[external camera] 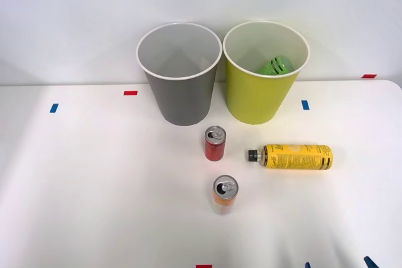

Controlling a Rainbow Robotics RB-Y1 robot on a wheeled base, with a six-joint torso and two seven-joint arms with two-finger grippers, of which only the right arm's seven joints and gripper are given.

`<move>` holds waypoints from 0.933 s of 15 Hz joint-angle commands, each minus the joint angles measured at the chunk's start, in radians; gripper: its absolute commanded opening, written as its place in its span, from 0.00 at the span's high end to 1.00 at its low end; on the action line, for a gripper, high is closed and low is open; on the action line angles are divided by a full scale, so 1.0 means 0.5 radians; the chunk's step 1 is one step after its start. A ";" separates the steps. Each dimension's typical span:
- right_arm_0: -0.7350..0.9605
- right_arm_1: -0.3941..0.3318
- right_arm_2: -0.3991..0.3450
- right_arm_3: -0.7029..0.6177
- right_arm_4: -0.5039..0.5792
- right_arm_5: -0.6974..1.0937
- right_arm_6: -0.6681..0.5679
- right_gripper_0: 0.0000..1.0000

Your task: Put cans in the gray bin, plastic bottles in the light green bin

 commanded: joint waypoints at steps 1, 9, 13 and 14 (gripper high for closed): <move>0.000 0.000 0.000 0.000 0.000 0.000 0.000 0.00; 0.000 0.000 0.000 0.000 0.000 0.000 0.000 0.00; 0.000 0.000 0.000 0.000 0.000 0.000 0.000 0.00; 0.000 0.000 0.000 0.000 0.000 0.000 0.000 0.00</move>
